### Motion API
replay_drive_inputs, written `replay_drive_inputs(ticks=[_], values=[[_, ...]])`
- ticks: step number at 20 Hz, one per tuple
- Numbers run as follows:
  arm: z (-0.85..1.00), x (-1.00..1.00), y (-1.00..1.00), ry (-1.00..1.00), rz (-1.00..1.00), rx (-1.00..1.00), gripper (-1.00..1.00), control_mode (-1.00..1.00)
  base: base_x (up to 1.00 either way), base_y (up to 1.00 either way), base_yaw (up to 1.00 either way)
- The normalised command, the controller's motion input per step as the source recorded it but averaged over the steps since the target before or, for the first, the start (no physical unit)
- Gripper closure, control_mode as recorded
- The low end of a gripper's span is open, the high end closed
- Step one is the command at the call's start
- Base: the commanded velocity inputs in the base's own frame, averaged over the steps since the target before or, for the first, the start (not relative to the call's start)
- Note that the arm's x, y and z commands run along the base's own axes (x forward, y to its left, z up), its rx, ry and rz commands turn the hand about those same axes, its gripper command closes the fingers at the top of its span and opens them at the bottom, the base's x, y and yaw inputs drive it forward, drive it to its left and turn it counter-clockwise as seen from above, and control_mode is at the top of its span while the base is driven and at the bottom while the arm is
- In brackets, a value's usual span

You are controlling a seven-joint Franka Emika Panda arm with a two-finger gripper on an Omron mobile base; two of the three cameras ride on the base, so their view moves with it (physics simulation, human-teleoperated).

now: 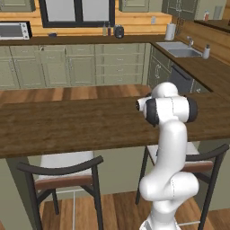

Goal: Take a straw from the drawer in front and place it inside the glass cup on the dining counter.

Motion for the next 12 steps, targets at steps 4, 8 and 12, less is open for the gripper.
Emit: replay_drive_inputs(ticks=[4,8,12], values=[[-0.1,-0.06,-0.03,-0.04,0.0,0.0,1.0,-1.0,0.0,0.0,0.0],[-0.05,-0.18,-0.05,-0.08,0.0,0.0,1.0,-1.0,0.0,0.0,0.0],[-0.09,-0.44,0.0,-0.14,0.0,-0.01,1.0,-1.0,0.0,0.0,0.0]])
